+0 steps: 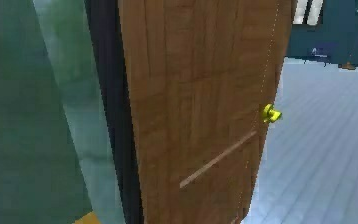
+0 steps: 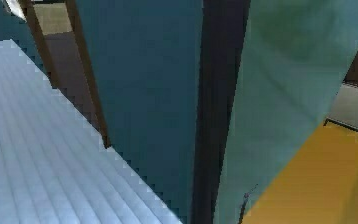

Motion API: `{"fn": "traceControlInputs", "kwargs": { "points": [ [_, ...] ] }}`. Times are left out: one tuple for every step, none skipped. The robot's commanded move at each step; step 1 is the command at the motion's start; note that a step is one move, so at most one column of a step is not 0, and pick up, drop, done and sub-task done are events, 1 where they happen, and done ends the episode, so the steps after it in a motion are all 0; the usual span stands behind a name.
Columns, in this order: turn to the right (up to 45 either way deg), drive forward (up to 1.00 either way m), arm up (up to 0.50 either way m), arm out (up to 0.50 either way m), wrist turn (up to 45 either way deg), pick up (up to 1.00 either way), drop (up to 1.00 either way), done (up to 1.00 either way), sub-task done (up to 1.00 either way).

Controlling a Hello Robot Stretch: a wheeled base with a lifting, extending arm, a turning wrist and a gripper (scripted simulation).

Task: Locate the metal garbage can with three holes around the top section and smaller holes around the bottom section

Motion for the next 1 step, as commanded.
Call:
{"fn": "traceControlInputs", "kwargs": {
  "points": [
    [45.0, 0.0, 0.0, 0.0, 0.0, 0.0, 0.0, 0.0, 0.0]
  ]
}}
